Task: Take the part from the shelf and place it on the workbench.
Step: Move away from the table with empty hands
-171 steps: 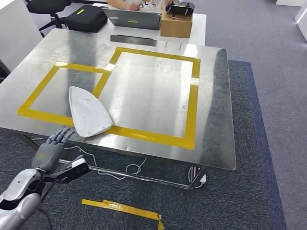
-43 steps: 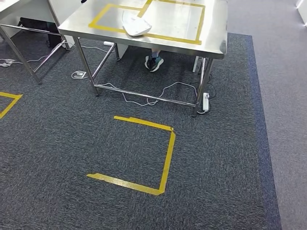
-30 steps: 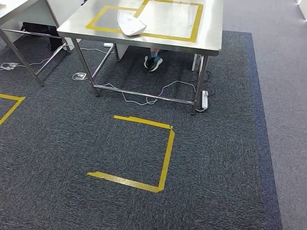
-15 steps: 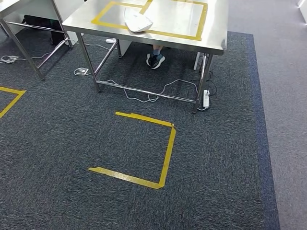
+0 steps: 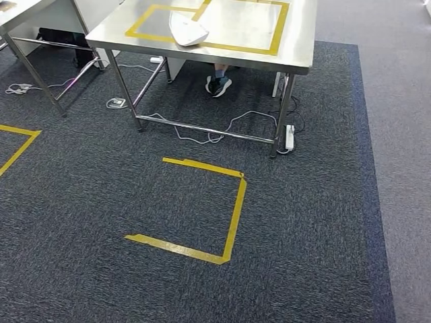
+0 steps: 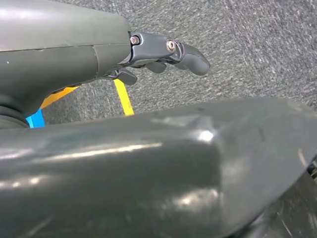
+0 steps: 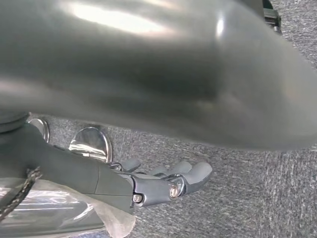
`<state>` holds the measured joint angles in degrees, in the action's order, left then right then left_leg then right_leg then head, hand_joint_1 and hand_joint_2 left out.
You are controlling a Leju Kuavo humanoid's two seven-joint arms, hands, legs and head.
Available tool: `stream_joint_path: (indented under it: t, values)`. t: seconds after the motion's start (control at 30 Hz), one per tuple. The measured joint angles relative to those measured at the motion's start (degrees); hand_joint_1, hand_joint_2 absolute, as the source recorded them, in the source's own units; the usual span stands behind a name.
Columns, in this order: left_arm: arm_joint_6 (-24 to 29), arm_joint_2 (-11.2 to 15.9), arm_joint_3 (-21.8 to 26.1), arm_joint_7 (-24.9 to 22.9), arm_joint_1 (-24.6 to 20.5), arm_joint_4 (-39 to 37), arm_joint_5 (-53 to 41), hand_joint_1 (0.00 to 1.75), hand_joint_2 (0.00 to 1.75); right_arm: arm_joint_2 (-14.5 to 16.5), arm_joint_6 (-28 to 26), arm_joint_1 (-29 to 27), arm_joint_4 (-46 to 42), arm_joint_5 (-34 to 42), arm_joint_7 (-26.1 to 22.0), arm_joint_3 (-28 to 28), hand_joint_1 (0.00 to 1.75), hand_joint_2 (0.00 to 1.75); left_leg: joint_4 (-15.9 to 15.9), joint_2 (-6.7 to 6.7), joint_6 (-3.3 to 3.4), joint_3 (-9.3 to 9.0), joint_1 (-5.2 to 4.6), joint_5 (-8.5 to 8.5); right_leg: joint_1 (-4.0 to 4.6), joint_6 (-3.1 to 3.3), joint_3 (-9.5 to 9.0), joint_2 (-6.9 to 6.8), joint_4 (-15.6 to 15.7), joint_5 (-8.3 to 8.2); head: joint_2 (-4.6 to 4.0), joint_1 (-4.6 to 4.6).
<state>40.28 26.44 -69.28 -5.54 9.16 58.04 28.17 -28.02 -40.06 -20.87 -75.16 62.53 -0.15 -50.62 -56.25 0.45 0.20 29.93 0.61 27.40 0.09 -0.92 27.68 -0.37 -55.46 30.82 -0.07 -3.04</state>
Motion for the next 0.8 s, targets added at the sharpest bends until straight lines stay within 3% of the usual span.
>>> stream_joint_path:
  t: [0.17, 0.8]
  values:
    - [0.0, 0.19, 1.05, -0.58, 0.74, 0.56, -1.23, 0.0, 0.0, -0.34, 0.0, 1.41, 0.67, 3.02, -2.23, -1.67, 0.0, 0.0, -0.02, -0.01, -0.5, 0.06, 0.03, 0.04, 0.01, 0.14, 0.05, 0.01, -0.08, 0.06, 0.0, -0.01]
    - [0.0, 0.79, 4.23, -0.97, 2.31, 2.23, -2.75, 0.0, 0.0, -1.26, 0.0, 4.32, 2.91, 5.76, -4.07, -6.73, 0.0, 0.0, -0.22, -0.01, -0.54, 0.29, -0.18, 0.07, -0.21, 0.0, 0.12, 0.01, -0.07, -0.05, 0.0, -0.01]
